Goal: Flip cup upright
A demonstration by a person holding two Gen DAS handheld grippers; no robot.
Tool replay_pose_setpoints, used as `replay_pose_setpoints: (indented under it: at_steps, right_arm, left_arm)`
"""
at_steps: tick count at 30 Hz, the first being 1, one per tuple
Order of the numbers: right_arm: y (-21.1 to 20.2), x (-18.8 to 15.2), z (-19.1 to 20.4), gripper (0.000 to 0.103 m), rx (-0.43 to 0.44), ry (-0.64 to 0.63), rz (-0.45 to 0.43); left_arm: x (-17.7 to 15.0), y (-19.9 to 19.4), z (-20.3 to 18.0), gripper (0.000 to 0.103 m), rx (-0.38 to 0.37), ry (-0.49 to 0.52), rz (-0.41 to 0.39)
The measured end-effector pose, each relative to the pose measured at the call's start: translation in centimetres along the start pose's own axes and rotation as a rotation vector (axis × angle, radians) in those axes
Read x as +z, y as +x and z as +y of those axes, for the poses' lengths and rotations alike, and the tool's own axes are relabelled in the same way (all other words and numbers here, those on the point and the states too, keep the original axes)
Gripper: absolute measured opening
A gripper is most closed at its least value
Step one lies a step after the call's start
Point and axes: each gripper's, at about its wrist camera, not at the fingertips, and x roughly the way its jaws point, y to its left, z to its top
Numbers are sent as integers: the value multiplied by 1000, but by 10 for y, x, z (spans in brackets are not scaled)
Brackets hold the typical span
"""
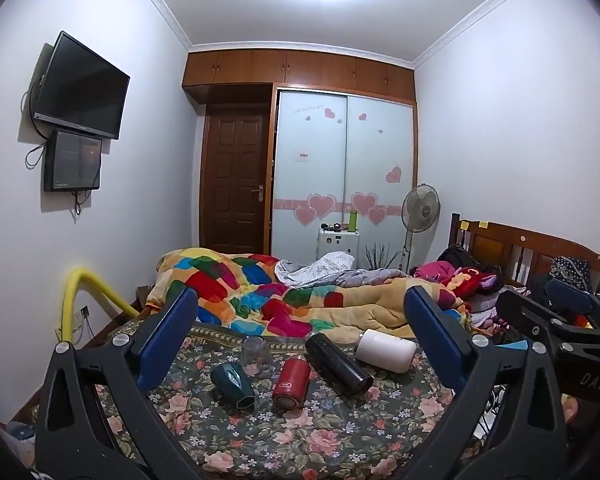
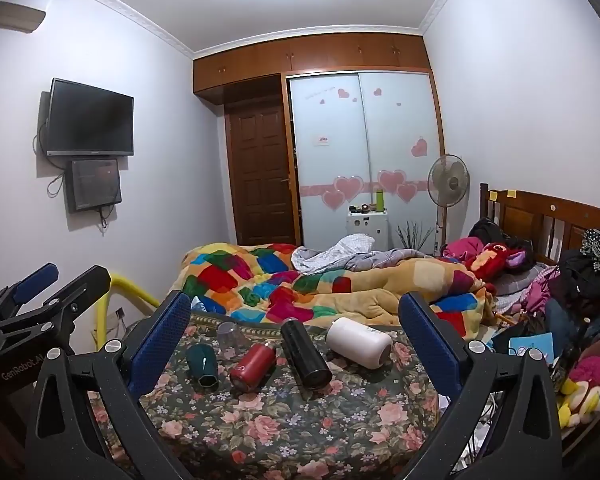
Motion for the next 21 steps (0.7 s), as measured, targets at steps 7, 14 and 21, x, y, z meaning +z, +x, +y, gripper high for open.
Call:
replay_pose_setpoints:
  at_steps: [7,14,21]
  right_arm:
    - [2,-2,2,103,-1,0,0]
    - [1,-1,1,103,0,0,1]
    - [1,-1,2,103,0,0,-1]
  left_arm:
    - [1,-1,3,103,-3,-1,-1]
    - [0,0,5,103,2,4,0]
    - [-2,-1,5,103,2,6,0]
